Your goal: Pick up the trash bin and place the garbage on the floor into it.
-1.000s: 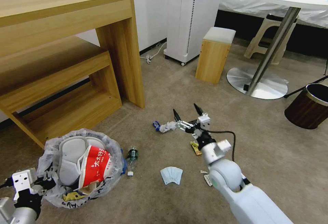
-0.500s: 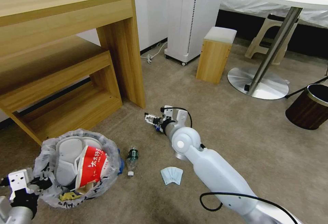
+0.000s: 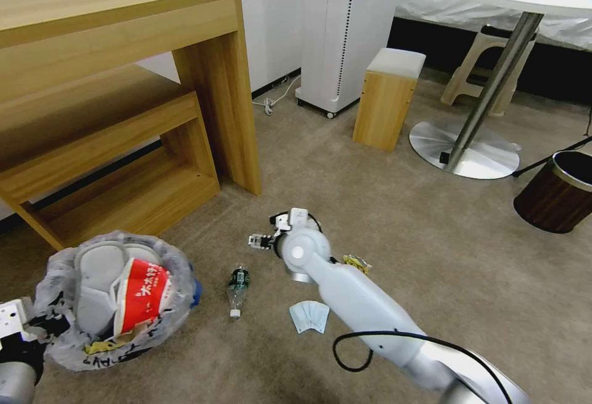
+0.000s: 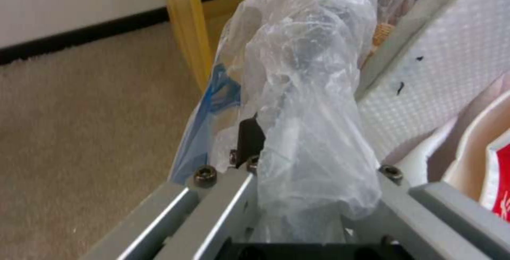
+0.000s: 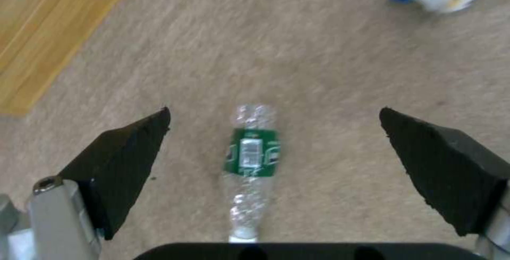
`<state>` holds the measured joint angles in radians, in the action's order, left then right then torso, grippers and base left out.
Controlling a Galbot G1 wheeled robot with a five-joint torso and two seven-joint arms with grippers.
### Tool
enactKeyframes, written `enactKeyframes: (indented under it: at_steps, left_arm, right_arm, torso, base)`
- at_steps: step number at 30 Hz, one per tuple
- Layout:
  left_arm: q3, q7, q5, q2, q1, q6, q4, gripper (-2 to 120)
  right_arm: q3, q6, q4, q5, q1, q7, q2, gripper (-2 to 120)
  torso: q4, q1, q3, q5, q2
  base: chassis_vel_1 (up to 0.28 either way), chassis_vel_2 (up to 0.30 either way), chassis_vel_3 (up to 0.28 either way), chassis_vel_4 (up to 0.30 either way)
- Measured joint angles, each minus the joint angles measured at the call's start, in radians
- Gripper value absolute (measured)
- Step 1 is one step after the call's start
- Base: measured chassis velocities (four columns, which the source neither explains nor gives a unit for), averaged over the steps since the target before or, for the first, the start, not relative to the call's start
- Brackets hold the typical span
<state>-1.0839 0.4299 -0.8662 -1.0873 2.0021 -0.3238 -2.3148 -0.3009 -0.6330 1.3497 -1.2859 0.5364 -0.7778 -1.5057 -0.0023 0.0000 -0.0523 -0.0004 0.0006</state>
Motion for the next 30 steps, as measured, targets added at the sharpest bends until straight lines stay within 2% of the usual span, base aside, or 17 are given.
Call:
enactKeyframes:
  at_steps: [3, 6, 11, 15, 25, 28, 30]
  left_arm:
    - [0.013, 0.013, -0.021, 0.002, -0.007, -0.006, 0.0, 1]
    - [0.024, 0.018, -0.024, 0.0, -0.01, -0.007, 0.002, 1]
    - [0.043, 0.021, -0.01, -0.008, -0.012, -0.008, 0.006, 1]
    - [0.052, 0.016, 0.002, -0.012, -0.012, -0.006, 0.012, 1]
    - [0.059, 0.01, 0.009, -0.017, -0.014, 0.002, 0.016, 1]
    - [0.058, 0.007, 0.013, -0.018, -0.009, 0.007, 0.012, 1]
    - [0.058, 0.006, 0.013, -0.019, -0.008, 0.007, 0.011, 1]
  right_arm:
    - [-0.017, -0.032, -0.079, 0.011, -0.017, -0.01, -0.068, 100]
    - [-0.023, -0.052, -0.131, 0.023, -0.024, -0.035, -0.103, 100]
    - [-0.028, -0.064, -0.233, 0.063, -0.027, -0.076, -0.108, 100]
    - [-0.017, -0.053, -0.299, 0.083, -0.036, -0.062, -0.107, 100]
    - [-0.005, 0.014, -0.307, 0.179, -0.033, 0.124, -0.104, 100]
    - [-0.01, 0.081, -0.3, 0.239, -0.026, 0.269, -0.104, 100]
    - [-0.011, 0.094, -0.298, 0.257, -0.023, 0.291, -0.103, 100]
  torso:
    - [-0.0001, 0.0, 0.0, 0.0002, 0.0]
    - [0.0003, 0.0, 0.0, 0.0002, 0.0]
    - [-0.0005, 0.0, 0.0, 0.0002, 0.0]
    - [-0.0004, 0.0, 0.0, 0.0003, 0.0]
    - [-0.0001, 0.0, 0.0, 0.0003, 0.0]
    - [-0.0001, 0.0, 0.0, 0.0004, 0.0]
    - [0.0, 0.0, 0.0, 0.0004, 0.0]
  base:
    - [0.0, 0.0, 0.0, 0.0]
    - [0.0, 0.0, 0.0, 0.0]
    - [0.0, 0.0, 0.0, 0.0]
    - [0.0, 0.0, 0.0, 0.0]
    - [0.0, 0.0, 0.0, 0.0]
    - [0.0, 0.0, 0.0, 0.0]
    - [0.0, 0.0, 0.0, 0.0]
